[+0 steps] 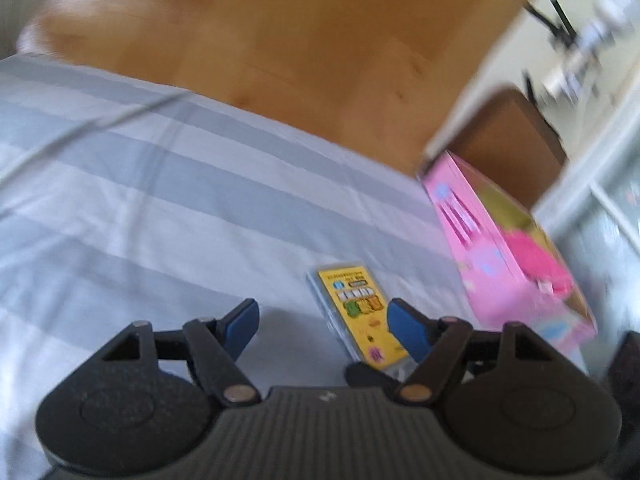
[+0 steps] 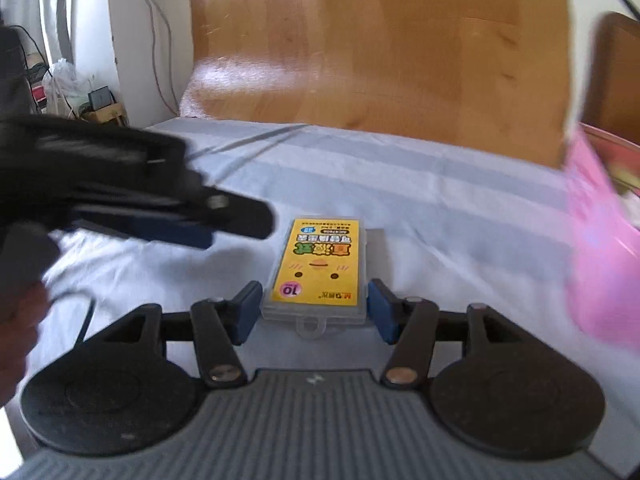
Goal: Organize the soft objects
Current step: 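Move the right gripper to the yellow card box and grasp it, then drop the yellow card box into the pink tin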
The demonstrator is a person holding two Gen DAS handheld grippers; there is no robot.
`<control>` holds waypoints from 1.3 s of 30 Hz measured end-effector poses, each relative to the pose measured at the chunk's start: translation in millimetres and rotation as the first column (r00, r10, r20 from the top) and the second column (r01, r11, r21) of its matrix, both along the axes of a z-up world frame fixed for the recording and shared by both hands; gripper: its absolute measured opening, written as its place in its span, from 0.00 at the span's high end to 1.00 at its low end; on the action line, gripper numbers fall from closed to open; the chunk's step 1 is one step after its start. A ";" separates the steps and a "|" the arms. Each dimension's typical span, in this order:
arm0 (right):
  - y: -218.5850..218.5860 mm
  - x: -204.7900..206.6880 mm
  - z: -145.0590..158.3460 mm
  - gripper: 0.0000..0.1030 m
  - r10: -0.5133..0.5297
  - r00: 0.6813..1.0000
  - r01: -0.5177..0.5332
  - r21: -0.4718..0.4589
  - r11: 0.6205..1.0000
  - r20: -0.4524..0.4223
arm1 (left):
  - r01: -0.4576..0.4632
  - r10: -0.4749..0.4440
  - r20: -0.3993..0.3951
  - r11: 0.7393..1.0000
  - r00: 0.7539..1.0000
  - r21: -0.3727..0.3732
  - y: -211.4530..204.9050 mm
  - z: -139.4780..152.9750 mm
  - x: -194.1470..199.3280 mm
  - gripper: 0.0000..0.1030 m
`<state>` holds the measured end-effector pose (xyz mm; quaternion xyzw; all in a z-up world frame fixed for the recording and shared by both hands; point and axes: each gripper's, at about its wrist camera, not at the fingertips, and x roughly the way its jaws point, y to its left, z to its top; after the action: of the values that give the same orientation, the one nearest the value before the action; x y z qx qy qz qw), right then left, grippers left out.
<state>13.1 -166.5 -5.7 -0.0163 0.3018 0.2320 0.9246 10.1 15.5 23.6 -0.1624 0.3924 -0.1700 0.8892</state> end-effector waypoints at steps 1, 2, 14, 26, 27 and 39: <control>-7.5 -7.4 -1.3 0.41 -0.010 1.000 0.010 -0.001 1.000 0.008 | 0.031 -0.031 -0.006 0.999 1.000 0.019 -14.3 -1.6 -1.2 0.29; -17.0 -17.5 -1.6 0.41 -0.025 1.000 0.025 -0.010 1.000 0.020 | 0.053 -0.052 -0.006 0.998 0.999 0.037 -25.8 -2.9 -3.2 0.29; -117.0 -98.2 -12.3 0.41 -0.262 0.965 0.259 0.113 0.959 0.016 | 0.305 -0.308 -0.008 0.939 0.951 0.159 -157.5 -6.2 -38.2 0.25; -149.7 -114.2 15.5 0.42 -0.337 0.916 0.292 0.215 0.932 0.217 | 0.401 -0.400 0.079 0.916 0.913 -0.005 -195.8 50.4 -19.1 0.65; -150.1 -111.0 23.6 0.42 -0.344 0.900 0.300 0.190 0.935 0.267 | 0.408 -0.406 0.097 0.913 0.909 -0.004 -204.2 57.6 -11.7 0.66; -242.4 -5.0 45.5 0.41 -0.474 0.877 0.446 0.240 0.862 0.074 | 0.437 -0.437 -0.049 0.899 0.898 -0.002 -302.5 40.5 106.8 0.43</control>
<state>8.1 -408.9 39.7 0.1417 0.2089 0.0344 0.9670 116.9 -287.0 64.1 -0.0706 0.4411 -0.3593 0.8194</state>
